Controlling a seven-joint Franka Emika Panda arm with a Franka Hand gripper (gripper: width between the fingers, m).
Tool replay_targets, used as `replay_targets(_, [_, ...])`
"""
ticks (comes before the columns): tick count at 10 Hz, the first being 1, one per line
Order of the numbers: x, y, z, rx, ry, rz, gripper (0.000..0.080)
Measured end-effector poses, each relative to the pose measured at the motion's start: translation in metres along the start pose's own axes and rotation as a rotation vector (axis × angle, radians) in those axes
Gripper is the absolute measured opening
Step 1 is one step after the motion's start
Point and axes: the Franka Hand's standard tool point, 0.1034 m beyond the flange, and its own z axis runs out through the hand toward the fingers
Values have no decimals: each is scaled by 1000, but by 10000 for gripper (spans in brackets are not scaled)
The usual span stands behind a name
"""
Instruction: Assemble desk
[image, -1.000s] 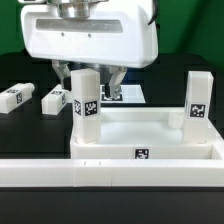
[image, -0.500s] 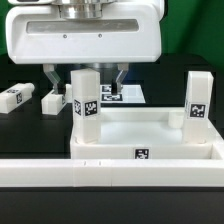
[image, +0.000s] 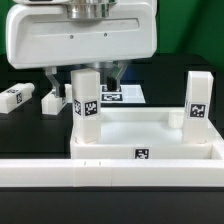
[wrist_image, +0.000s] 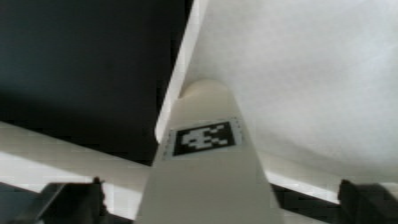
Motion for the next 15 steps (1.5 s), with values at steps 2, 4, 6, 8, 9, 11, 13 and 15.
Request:
replay_targets(2, [0,0,0,1,0,2,523])
replay_targets(4, [0,0,0,1,0,6,284])
replay_targets(6, [0,0,0,2,1,29,288])
replay_targets(8, [-1,0,0,13,4,224,288])
replay_targets(9, [-1,0,1,15,4,299,288])
replay_targets(11, [-1,-1,1,16,11,534,289])
replay_targets(13, [0,-1,2,16,12,736,291])
replay_targets(15, [0,-1,2,26,10,966,291])
